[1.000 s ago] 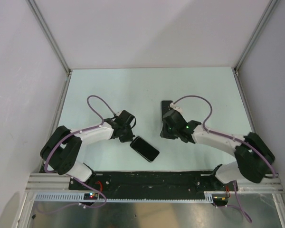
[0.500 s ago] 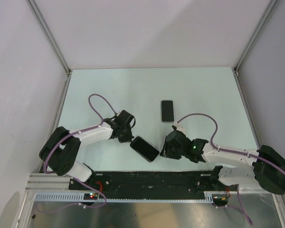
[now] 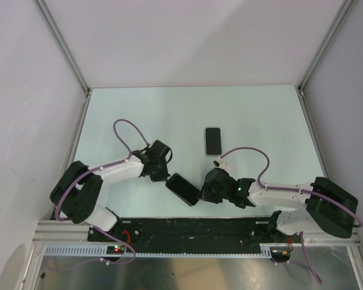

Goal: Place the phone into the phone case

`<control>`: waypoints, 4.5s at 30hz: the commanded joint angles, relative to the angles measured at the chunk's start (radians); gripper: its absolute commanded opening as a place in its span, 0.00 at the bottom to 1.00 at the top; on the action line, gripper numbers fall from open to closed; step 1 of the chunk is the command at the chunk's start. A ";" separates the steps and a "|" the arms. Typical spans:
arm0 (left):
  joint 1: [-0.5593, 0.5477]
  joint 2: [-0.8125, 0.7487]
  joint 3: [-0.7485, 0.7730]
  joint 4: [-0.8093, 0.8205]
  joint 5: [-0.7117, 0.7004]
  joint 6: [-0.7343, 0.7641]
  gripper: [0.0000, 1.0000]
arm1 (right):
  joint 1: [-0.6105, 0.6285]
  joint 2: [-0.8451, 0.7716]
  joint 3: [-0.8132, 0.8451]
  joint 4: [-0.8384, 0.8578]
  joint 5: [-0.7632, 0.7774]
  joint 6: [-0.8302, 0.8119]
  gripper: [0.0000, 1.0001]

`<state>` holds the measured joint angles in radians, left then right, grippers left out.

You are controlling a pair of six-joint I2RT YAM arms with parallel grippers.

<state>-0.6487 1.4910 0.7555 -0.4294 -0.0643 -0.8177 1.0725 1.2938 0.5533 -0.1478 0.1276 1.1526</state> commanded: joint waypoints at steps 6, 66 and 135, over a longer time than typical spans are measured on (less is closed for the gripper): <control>0.006 -0.011 0.011 -0.001 0.016 0.030 0.00 | 0.000 0.038 -0.003 0.075 0.028 0.022 0.27; 0.044 -0.021 -0.018 0.069 0.011 -0.057 0.00 | -0.078 0.479 0.483 -0.099 0.042 -0.268 0.09; 0.085 -0.186 -0.125 0.033 -0.056 -0.065 0.00 | 0.017 0.222 0.270 -0.113 0.038 -0.203 0.21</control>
<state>-0.5552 1.3037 0.6216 -0.4129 -0.1020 -0.8654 1.0859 1.4940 0.8246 -0.2996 0.1486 0.9192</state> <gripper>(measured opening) 0.006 0.236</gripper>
